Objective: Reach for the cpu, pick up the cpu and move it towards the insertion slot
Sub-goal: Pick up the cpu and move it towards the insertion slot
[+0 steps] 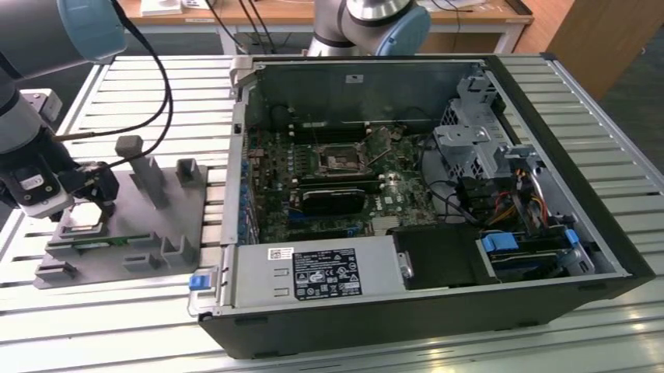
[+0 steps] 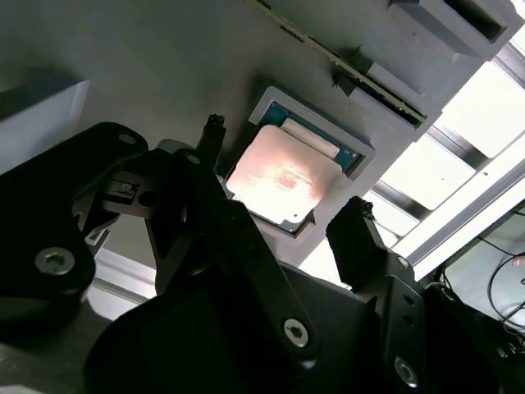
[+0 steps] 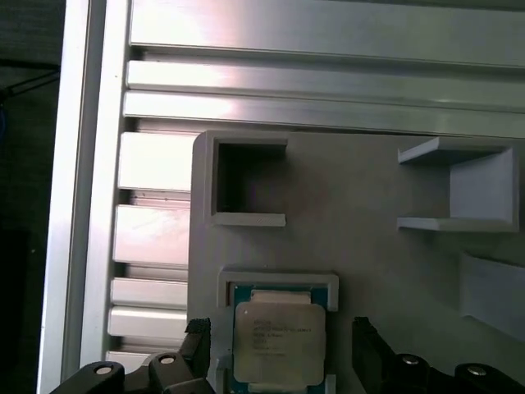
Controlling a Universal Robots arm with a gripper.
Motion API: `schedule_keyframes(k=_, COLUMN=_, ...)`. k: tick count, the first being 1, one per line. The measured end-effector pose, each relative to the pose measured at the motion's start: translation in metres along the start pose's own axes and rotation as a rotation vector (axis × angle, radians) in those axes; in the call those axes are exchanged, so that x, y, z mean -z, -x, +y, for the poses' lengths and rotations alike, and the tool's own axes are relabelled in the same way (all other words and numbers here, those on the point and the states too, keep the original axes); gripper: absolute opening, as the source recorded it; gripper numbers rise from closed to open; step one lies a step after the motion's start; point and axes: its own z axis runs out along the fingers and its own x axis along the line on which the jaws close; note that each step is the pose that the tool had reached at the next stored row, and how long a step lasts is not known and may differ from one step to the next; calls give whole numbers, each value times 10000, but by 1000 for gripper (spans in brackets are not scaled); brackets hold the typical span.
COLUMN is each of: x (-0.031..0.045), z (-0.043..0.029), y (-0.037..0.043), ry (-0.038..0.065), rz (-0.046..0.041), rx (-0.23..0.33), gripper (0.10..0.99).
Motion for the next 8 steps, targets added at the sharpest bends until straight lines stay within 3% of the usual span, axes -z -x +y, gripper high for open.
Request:
schedule_keyframes(k=3, x=-9, z=-6, y=-2, ry=1, rz=-1, rx=-1, gripper=769)
schedule_keyframes(k=5, x=-10, z=-6, y=-3, ry=0, rz=-2, rx=-1, gripper=635)
schedule_keyframes(k=8, x=-14, z=-7, y=-3, ry=0, rz=-1, rx=0, gripper=635)
